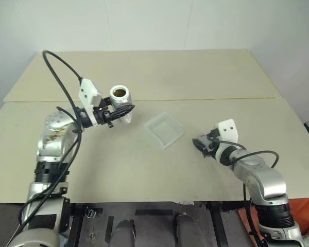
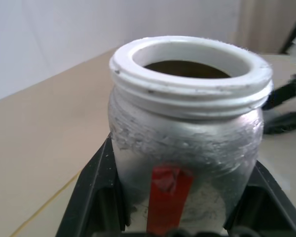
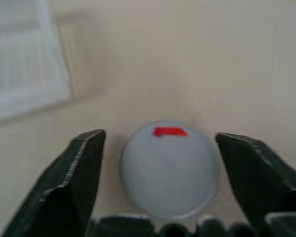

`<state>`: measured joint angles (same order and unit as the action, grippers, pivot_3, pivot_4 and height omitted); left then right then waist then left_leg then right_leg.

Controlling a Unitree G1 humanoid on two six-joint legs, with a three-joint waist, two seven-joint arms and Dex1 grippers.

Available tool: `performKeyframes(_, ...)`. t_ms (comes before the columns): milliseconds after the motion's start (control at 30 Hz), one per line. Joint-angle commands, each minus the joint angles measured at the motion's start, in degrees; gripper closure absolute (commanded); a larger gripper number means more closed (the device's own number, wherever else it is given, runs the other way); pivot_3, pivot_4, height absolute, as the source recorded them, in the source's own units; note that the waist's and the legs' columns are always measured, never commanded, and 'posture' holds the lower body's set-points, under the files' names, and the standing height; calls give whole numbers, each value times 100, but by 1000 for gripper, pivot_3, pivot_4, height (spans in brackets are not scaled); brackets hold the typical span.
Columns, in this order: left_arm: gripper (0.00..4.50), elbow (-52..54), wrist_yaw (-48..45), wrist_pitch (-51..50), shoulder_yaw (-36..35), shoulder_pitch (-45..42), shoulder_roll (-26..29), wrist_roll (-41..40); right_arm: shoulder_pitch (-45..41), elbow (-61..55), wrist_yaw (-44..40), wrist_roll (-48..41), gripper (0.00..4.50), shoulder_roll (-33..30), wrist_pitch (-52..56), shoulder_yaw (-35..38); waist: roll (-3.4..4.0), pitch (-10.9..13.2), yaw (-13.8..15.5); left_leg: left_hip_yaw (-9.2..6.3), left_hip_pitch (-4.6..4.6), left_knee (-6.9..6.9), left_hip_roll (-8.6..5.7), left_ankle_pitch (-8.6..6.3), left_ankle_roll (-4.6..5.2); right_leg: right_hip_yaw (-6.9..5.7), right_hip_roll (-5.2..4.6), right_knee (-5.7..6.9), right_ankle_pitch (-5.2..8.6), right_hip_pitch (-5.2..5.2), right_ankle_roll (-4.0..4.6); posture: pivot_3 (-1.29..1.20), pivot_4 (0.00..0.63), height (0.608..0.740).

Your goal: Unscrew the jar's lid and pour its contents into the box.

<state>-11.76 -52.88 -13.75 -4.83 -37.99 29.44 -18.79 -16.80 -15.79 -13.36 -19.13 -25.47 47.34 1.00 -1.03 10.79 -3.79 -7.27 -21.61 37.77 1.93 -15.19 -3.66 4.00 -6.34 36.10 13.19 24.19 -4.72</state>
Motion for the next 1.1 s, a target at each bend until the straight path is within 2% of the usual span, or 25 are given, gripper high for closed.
performKeyframes(33, 2578, 263, 748, 256, 113, -91, -182, 452, 171, -475, -162, -2, 26, -191, 71, 160, 0, 0, 1, 0, 1, 0, 0, 0, 0, 0, 0, -1, 0, -2, 0, 0, 150, 740)
performKeyframes(167, 2578, 128, 1337, 797, 575, -241, -97, 1443, 433, -1213, -626, -380, 26, -700, 548, 431, 0, 0, 29, -1, -1, 0, -1, 0, 0, 0, -1, -3, 0, -3, -1, 0, 150, 740)
performKeyframes(233, 2578, -106, 1726, 1582, 1003, -424, 77, 2330, 372, -1714, -1019, -980, 26, -1060, 1118, 834, 0, 0, 27, 1, 2, 1, -2, 0, 0, 0, -1, -2, -1, -4, -1, 0, 150, 740)
performKeyframes(333, 2578, -786, 2432, 2911, 1592, -801, 270, 3472, -239, -1917, -1263, -1964, 26, -1266, 2142, 1404, -1, 0, 27, 1, 10, 0, -1, 0, 0, 1, 0, -2, -2, -11, 1, 0, 150, 740)
performKeyframes(400, 2578, -1457, 3411, 3881, 2147, -1261, 467, 4612, -701, -1884, -1381, -2415, 26, -1368, 2573, 1596, -1, 0, 48, 1, 17, -1, -1, 0, 1, 0, 1, -6, -5, -19, 1, 0, 150, 740)
performKeyframes(433, 2578, -1815, 4171, 4221, 2568, -1604, 603, 5450, -963, -1832, -1476, -2626, 26, -1443, 2767, 1646, -3, 1, 71, 0, 16, -2, -1, 0, 1, 0, 1, -8, -5, -19, 1, 0, 150, 740)
performKeyframes(500, 2578, -2484, 5472, 4596, 3281, -2274, 727, 6725, -1366, -1740, -1655, -2926, 26, -1611, 2981, 1634, -4, 2, 114, 1, 10, -2, -3, -1, 1, 0, 1, -15, -6, -15, -2, 0, 150, 740)
performKeyframes(633, 2578, -3795, 7751, 4345, 4846, -3600, 522, 8872, -1898, -1676, -1969, -3256, 26, -1929, 3031, 1398, -4, 2, 203, -3, -28, 7, -10, -1, 2, -6, -5, -11, -13, -1, -16, 0, 150, 740)
performKeyframes(700, 2578, -4168, 8402, 4042, 5433, -3981, 298, 9555, -2065, -1627, -2004, -3380, 26, -1935, 2995, 1399, -4, 2, 239, -2, -39, 8, -16, -1, 1, -7, -10, -11, -18, 0, -25, 0, 150, 740)
performKeyframes(900, 2578, -4716, 9045, 3527, 6394, -4380, -396, 10453, -2186, -1494, -1732, -3532, 26, -1663, 2884, 1414, -5, 2, 296, 1, -52, 8, -19, 0, 1, -7, -14, -11, -20, 12, -29, 0, 150, 740)
performKeyframes(1100, 2578, -5044, 9103, 3542, 6601, -4528, -588, 10445, -1988, -1698, -1451, -3611, 26, -1484, 2893, 1538, -5, 3, 270, 2, -61, 8, -18, 1, -1, -6, -14, -5, -20, 25, -29, 0, 150, 740)
